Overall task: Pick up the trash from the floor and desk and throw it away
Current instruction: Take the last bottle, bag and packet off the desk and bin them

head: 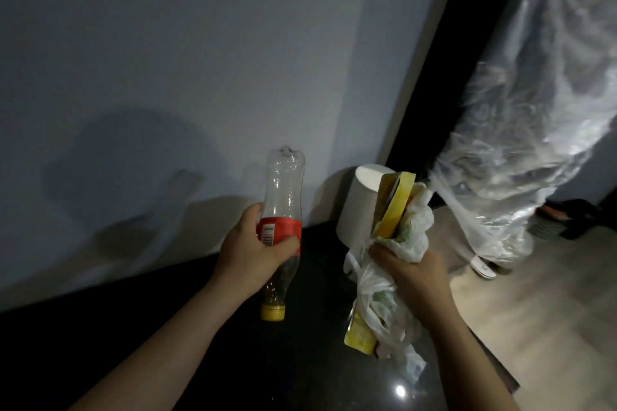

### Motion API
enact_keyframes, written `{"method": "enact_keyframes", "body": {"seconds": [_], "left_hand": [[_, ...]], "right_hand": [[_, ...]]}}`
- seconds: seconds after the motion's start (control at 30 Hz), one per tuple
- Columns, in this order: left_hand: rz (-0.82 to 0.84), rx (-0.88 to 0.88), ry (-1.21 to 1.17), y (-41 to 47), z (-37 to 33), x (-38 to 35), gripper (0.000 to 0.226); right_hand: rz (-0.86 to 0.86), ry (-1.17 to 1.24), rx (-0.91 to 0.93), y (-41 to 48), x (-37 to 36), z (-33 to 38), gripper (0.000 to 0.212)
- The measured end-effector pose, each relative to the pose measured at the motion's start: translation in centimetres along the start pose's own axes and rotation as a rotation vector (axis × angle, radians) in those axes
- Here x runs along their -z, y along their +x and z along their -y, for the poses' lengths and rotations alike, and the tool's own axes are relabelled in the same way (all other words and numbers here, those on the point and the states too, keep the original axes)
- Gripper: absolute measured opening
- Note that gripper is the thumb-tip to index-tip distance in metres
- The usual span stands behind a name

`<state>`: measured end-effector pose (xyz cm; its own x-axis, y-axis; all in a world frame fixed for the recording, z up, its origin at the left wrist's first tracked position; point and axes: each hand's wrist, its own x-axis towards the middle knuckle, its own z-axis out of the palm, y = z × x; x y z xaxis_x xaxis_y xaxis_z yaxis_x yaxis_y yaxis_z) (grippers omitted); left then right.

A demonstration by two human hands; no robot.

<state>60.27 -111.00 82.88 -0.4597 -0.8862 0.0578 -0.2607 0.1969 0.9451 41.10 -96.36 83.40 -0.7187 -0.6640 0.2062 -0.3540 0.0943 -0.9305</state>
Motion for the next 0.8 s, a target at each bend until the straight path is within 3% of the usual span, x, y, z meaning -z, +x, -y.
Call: {"method": "enact_keyframes", "body": {"seconds": [0.13,0.5,0.8], "left_hand": [[0.115,-0.109,0.007,0.6,-4.8,-5.0,0.070],[0.411,-0.316,-0.093,-5.4,-16.3,-25.0,0.054],[0.641,-0.454,-0.166,-13.1,-23.5,-39.4,0.068]], "right_hand": [[-0.128,-0.027,0.024,0.8,6.8,0.9,0.018],[-0.445,-0.097,0.031,-4.3,29.6,-0.8,0.016],[-0.701,-0.129,0.017,-11.1,45.2,-1.9,0.016]]}}
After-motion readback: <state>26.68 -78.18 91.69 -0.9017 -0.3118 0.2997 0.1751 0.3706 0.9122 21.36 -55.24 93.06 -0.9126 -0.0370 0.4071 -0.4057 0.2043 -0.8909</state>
